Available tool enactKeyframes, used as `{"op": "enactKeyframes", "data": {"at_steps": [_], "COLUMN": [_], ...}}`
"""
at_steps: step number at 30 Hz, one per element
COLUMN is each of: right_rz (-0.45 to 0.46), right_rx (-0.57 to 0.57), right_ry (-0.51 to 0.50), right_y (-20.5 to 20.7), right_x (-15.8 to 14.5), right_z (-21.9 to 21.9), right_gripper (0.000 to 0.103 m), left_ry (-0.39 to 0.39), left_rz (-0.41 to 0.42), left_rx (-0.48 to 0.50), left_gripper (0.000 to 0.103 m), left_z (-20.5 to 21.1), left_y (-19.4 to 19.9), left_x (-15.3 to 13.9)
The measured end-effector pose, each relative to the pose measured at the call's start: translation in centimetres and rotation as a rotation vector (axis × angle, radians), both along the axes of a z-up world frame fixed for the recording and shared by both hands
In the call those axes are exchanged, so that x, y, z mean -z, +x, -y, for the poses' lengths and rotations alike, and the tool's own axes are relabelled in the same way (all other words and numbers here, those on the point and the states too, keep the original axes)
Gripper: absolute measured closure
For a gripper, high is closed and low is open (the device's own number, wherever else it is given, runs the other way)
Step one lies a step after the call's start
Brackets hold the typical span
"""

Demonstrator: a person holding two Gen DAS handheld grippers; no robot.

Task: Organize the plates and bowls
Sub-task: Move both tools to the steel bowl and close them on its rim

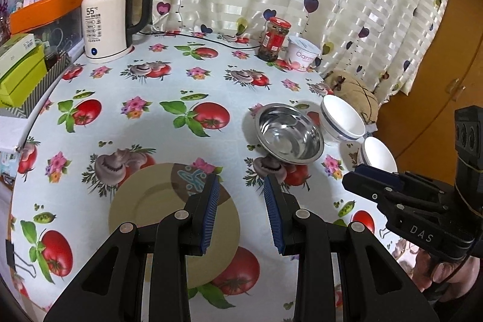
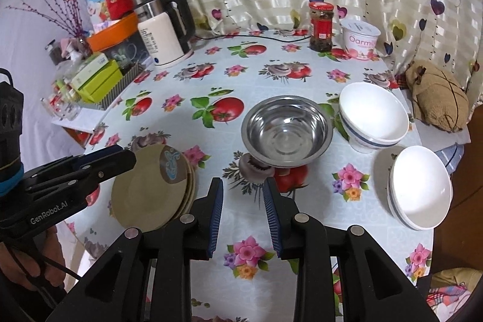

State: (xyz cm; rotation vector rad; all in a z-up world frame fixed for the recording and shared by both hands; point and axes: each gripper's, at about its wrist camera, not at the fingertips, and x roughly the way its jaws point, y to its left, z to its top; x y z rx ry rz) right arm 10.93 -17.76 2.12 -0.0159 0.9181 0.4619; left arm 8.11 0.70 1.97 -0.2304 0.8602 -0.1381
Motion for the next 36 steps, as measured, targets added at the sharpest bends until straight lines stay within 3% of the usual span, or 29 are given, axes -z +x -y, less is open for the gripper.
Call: {"op": "enactKeyframes", "data": {"at_steps": [19,36], "right_rz": [-0.054,-0.124], "right_rx": [0.085,0.150], "right_ry": [-0.008,0.000], "right_y": [3.7,9.2], "right_x": [2.5,6.0], "right_z": [2.4,3.6], "right_gripper": [0.076,0.076], "left_ry": [-0.012,-0.027], "left_rz": [-0.040,-0.116], "left_rx": [0.063,0.089], "left_gripper": [0.071,0.071], "left_z": [2.2,3.8], "left_y": [5.5,12.1], "left_x": [1.7,4.9]}}
